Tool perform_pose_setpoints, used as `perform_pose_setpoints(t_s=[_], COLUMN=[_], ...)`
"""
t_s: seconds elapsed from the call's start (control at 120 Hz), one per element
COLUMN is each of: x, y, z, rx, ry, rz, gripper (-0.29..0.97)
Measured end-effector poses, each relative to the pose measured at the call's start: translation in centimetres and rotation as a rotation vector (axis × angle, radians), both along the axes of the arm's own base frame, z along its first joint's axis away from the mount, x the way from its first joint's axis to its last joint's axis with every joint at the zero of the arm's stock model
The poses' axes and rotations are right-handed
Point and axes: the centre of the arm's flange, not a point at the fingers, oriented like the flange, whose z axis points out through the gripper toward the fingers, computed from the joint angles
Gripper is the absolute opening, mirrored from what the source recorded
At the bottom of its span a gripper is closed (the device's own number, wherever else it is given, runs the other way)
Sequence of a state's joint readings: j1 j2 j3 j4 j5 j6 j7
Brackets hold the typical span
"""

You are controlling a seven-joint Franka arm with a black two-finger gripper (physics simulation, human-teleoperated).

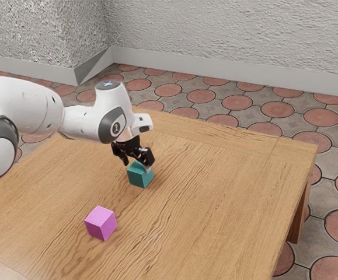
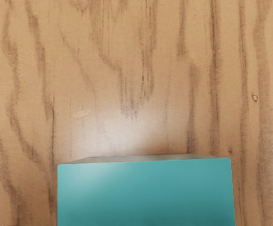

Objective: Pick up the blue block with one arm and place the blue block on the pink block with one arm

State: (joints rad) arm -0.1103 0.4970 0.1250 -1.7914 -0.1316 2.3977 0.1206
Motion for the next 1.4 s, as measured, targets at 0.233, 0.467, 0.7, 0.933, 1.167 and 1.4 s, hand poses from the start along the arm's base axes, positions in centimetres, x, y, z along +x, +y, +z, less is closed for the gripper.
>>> perform_pose_setpoints(t_s=[0.233,0.467,0.7,0.933,1.167,1.4], x=[0.0,0.2,0.2,0.2,0.2,-5.5], y=[0.0,-0.1,-0.1,-0.1,0.1,0.0], z=[-1.8,-2.2,-2.2,-2.0,-1.4,6.3], rx=[-0.022,0.028,0.027,0.007,0.002,-0.01], ry=[0.012,0.016,0.014,0.013,0.008,-0.029], rz=[0.023,-0.031,-0.034,-0.004,0.014,0.008], gripper=[0.68,0.67,0.58,0.45,0.39,0.38])
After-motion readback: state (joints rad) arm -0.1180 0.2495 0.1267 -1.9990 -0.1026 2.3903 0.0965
